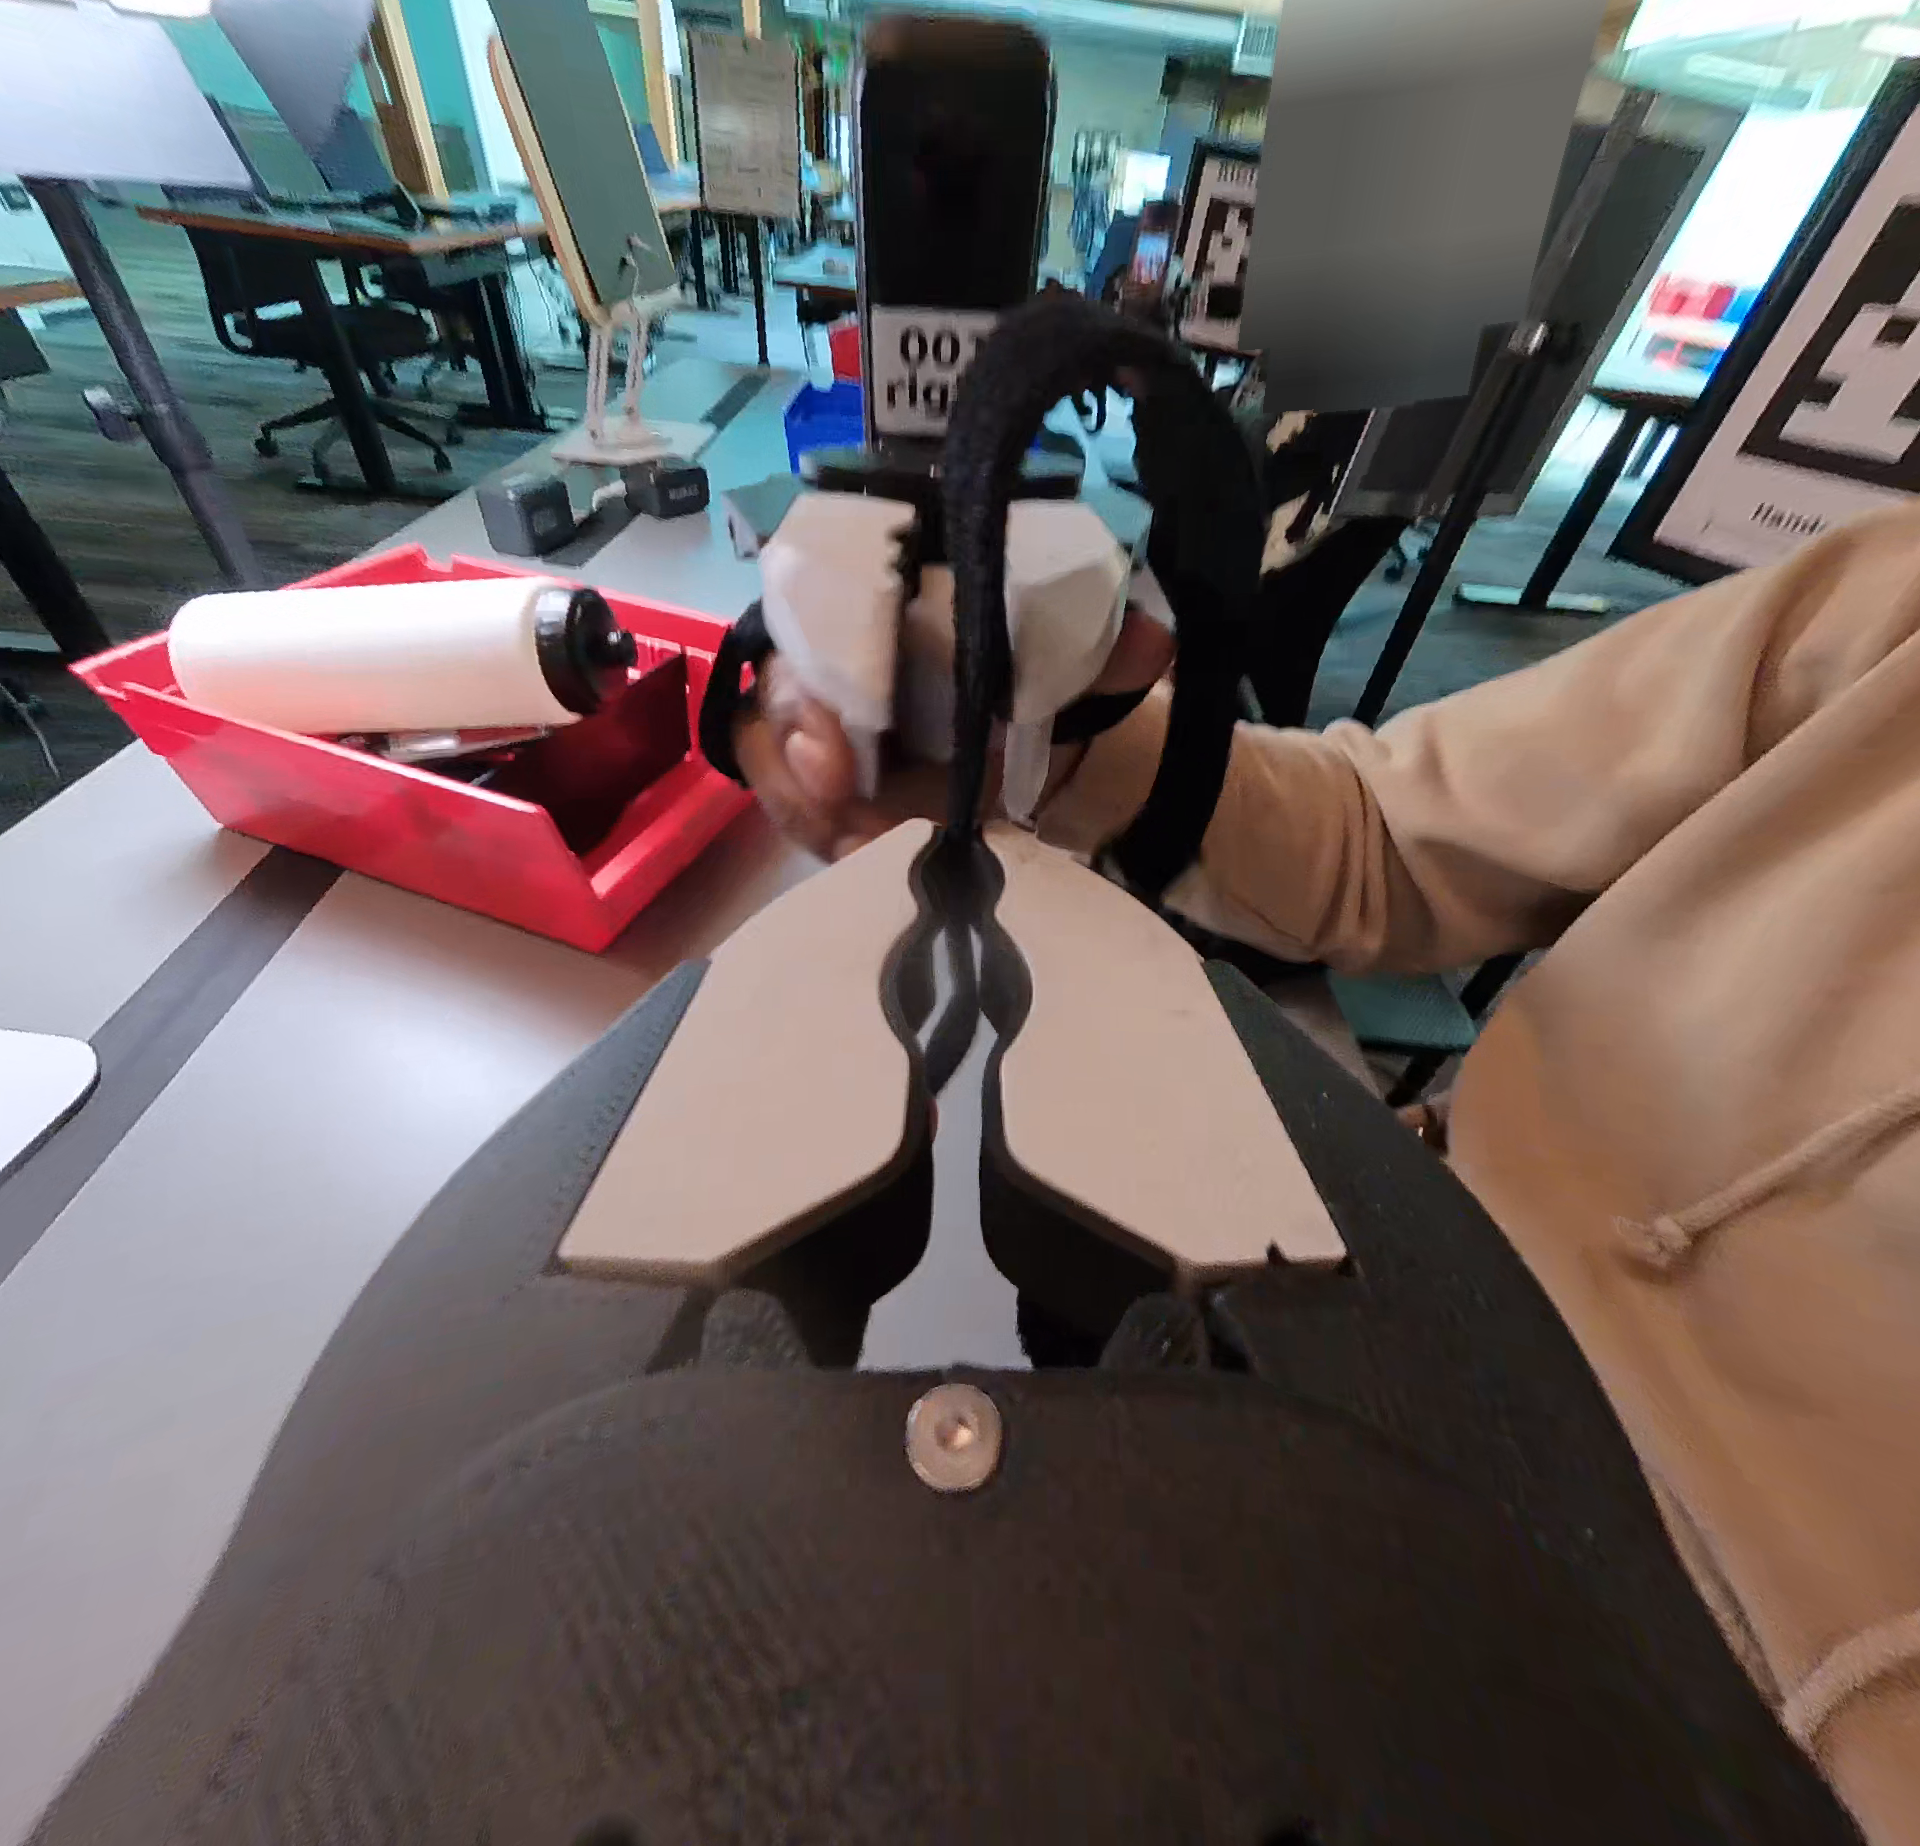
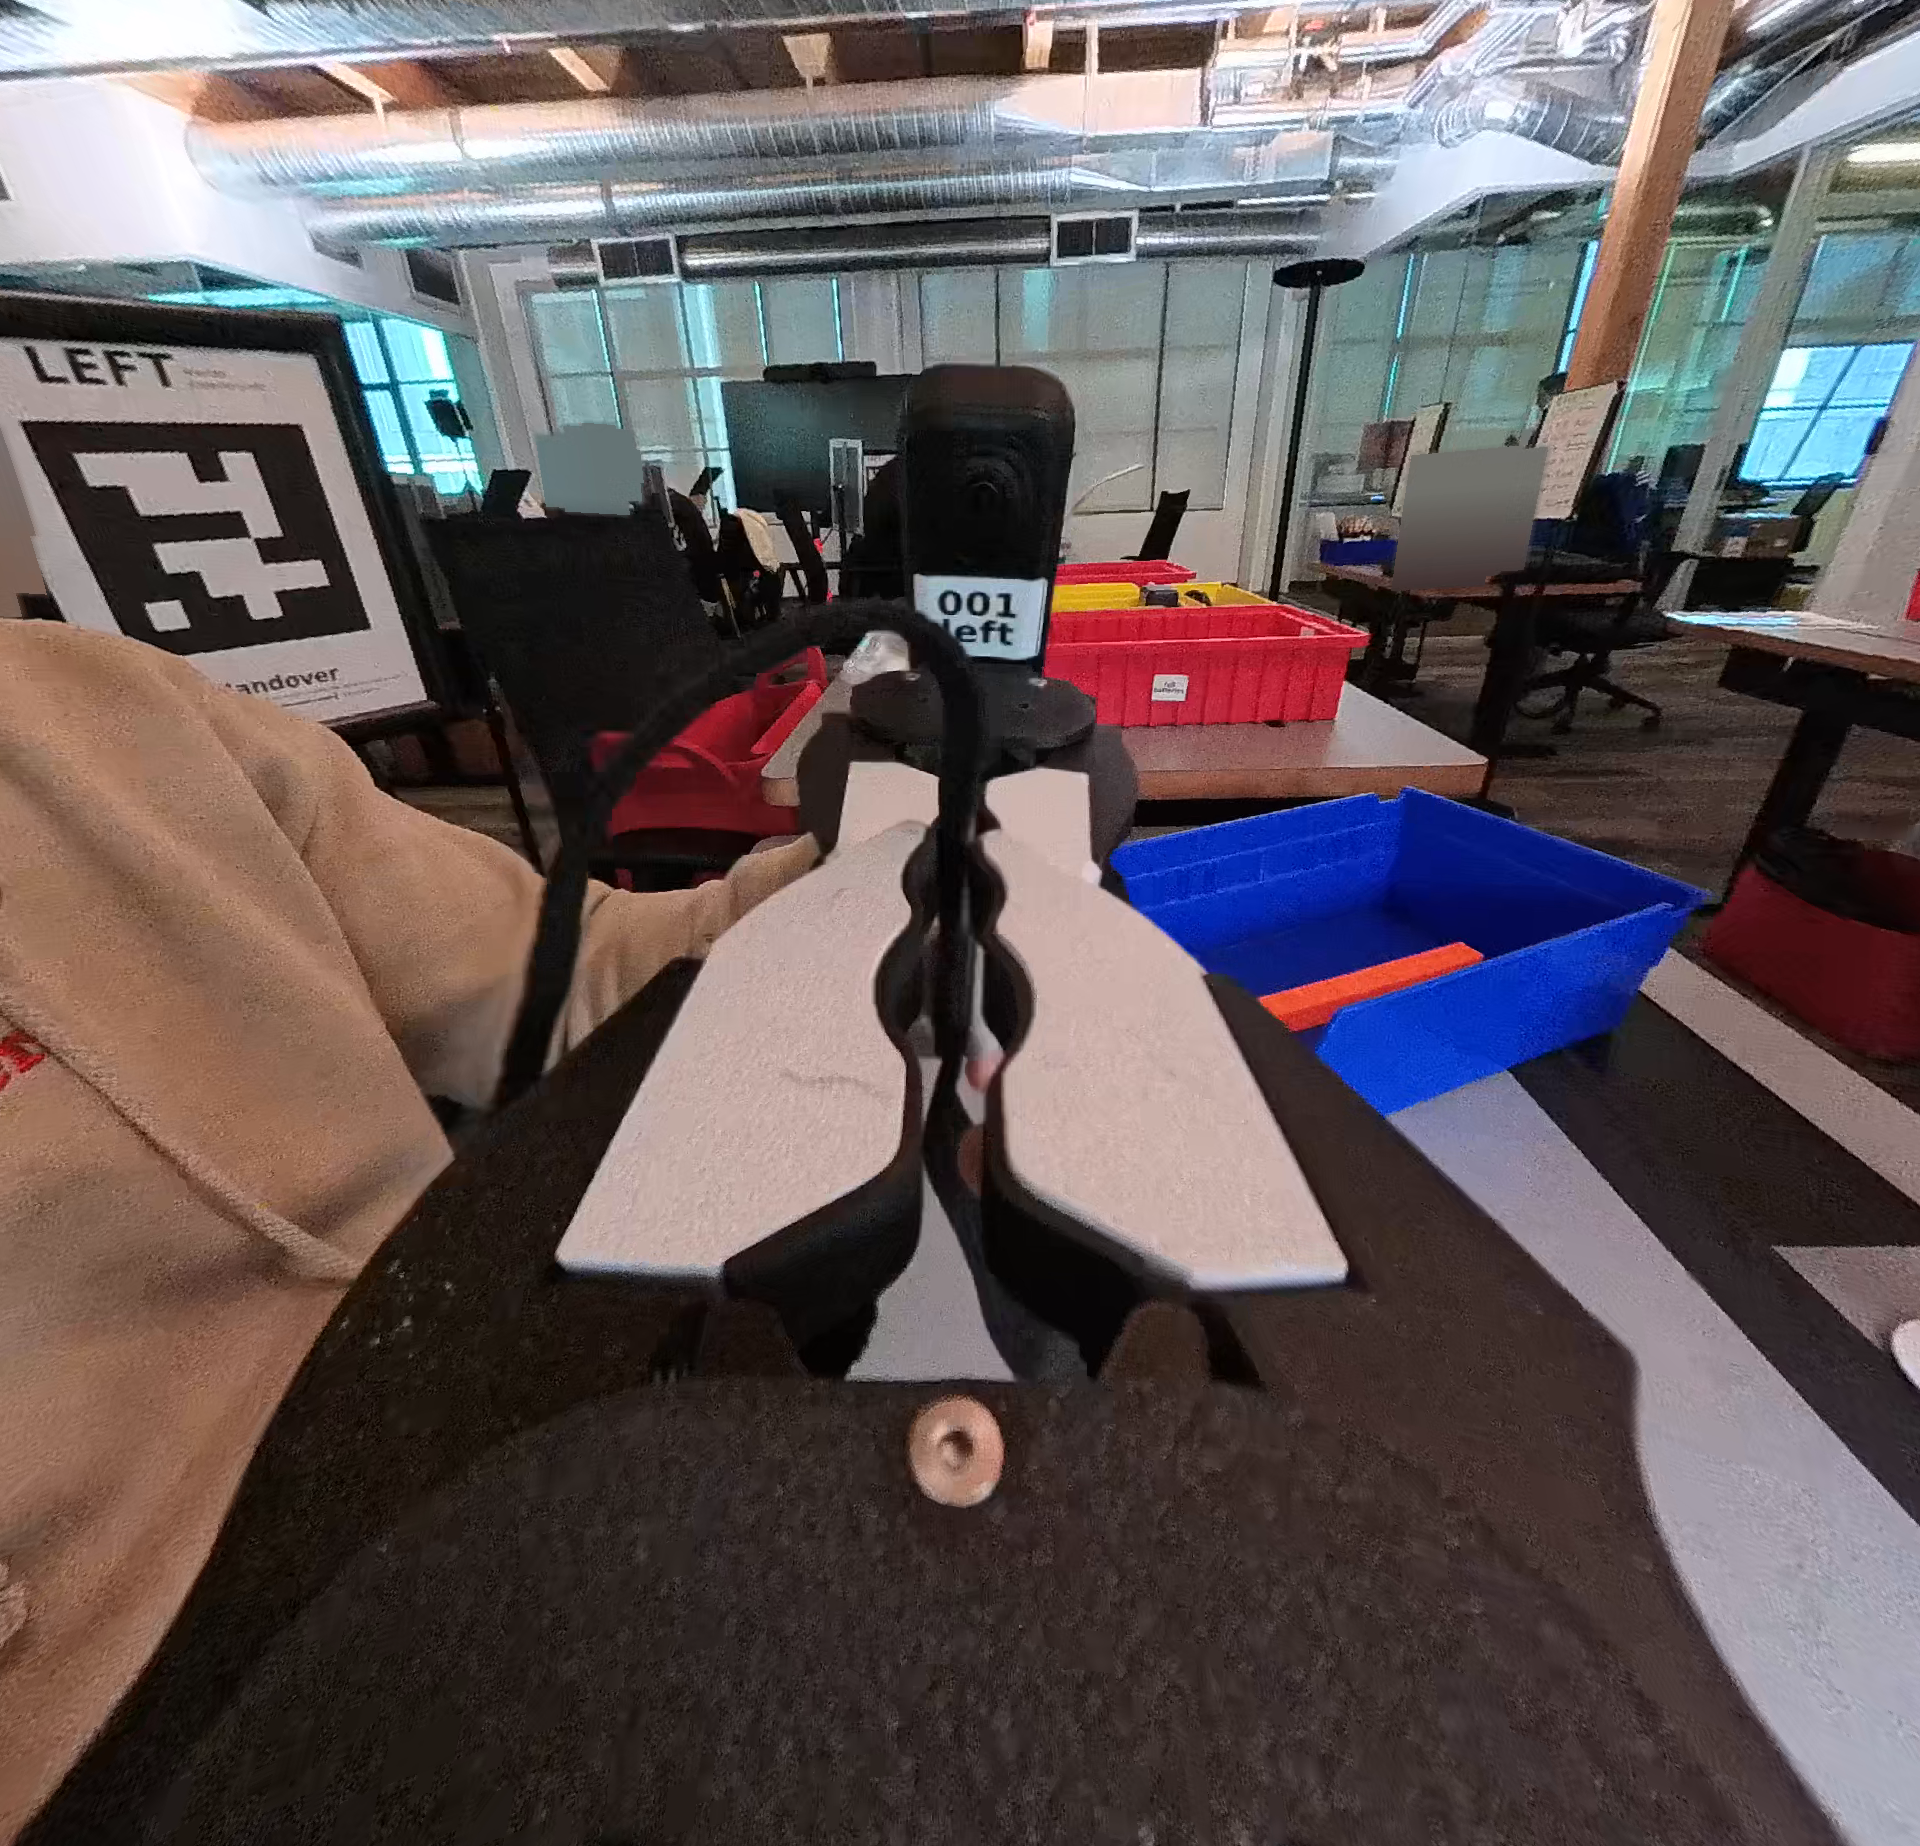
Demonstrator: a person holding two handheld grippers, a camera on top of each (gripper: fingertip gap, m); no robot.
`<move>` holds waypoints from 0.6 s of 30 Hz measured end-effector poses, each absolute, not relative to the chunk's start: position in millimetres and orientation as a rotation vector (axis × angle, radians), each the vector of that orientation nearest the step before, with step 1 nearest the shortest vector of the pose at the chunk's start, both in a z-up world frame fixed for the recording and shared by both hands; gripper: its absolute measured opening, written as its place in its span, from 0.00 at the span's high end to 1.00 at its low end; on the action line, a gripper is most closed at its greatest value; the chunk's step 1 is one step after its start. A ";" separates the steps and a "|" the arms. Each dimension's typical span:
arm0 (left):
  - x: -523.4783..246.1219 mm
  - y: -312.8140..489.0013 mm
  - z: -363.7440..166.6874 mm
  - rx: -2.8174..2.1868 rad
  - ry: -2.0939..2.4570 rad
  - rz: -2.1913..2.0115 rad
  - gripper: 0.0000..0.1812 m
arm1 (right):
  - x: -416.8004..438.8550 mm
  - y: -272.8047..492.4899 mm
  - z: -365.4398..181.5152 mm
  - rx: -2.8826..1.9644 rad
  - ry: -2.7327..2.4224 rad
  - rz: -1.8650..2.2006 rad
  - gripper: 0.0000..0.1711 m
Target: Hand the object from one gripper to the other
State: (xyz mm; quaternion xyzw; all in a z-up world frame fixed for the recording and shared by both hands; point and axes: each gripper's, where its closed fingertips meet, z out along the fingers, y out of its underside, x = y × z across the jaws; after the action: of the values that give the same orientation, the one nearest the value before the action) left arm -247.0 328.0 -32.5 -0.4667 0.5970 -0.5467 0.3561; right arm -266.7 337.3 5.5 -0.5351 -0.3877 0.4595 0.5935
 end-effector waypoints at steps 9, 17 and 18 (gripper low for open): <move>-252.0 336.1 -4.5 -1.185 1.363 -1.482 0.98 | -267.9 340.7 -29.9 -1.283 -1.003 1.151 0.83; -259.0 349.1 5.4 -1.145 1.268 -1.453 0.99 | -263.6 338.0 -12.8 -1.235 -0.965 1.107 1.00; -259.4 350.2 5.0 -1.153 1.271 -1.451 0.99 | -262.5 338.3 -14.1 -1.240 -0.973 1.091 1.00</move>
State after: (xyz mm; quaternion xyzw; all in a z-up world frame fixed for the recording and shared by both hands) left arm -259.4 350.2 5.0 -0.4625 0.5099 -0.5821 0.4327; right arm -262.5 338.3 -14.1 -0.5293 -0.4154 0.4656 0.5748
